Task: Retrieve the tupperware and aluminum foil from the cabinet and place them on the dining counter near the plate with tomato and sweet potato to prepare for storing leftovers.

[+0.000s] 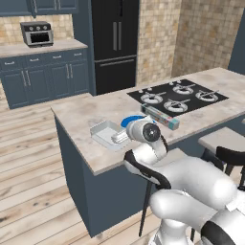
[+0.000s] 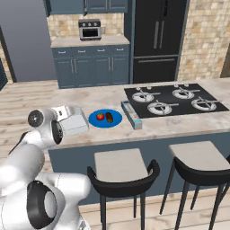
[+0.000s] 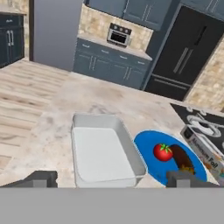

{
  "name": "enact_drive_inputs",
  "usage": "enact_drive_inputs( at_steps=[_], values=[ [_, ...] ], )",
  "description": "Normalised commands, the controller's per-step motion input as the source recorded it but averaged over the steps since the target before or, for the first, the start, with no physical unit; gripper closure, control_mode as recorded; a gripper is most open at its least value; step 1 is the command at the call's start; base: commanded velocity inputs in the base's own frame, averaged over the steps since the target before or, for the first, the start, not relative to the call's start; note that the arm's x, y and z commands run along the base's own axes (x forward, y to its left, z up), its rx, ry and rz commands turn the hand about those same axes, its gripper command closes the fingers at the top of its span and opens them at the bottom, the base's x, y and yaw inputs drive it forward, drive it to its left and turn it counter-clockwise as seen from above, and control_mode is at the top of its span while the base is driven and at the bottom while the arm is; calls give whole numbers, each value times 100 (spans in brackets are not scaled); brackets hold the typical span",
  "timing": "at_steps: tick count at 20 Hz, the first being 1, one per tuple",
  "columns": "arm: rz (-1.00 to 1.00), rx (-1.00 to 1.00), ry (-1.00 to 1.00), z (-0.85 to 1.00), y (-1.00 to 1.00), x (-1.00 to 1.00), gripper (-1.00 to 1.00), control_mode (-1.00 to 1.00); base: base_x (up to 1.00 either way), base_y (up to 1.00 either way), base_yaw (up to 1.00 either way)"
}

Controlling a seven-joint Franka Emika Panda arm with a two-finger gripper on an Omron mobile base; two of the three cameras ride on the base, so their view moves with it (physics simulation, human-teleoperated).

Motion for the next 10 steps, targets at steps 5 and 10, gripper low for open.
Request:
enact_drive_inputs(
  at_steps=[5,10],
  values=[
    [0,10,-19,100,-41,-68,-100,-100,0,0,0],
    [0,3,-1,100,-24,-67,-100,-100,0,0,0]
  ],
)
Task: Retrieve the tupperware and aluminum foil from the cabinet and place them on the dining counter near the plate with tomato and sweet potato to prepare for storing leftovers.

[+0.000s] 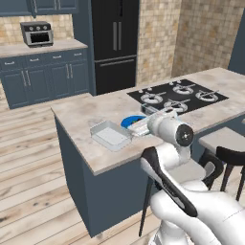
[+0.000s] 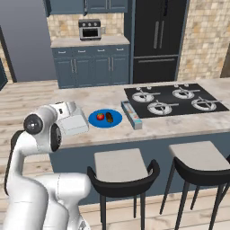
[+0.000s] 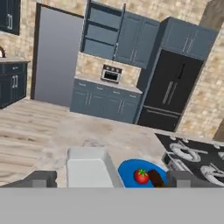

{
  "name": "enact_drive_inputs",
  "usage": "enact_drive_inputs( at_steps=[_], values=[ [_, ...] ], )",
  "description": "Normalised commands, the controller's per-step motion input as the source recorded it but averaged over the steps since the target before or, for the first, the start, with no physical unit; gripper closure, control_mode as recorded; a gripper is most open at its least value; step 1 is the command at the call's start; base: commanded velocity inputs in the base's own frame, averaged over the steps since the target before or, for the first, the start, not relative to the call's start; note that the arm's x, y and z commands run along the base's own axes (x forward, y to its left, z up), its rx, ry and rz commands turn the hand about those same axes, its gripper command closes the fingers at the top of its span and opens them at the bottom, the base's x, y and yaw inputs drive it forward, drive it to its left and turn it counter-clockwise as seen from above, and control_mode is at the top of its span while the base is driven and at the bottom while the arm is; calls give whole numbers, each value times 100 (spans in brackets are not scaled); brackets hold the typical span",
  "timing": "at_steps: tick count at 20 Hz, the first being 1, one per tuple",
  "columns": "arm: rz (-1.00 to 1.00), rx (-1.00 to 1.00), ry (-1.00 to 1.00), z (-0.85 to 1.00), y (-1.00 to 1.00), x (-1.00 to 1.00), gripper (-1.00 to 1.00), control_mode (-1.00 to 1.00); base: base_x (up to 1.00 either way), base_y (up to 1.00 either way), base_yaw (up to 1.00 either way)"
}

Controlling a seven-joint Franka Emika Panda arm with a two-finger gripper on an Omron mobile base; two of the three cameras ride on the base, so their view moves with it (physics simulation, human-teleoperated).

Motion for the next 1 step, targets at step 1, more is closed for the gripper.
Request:
enact_drive_inputs(
  at_steps=[1],
  values=[
    [0,2,0,100,-17,-70,-100,-100,0,0,0]
  ],
)
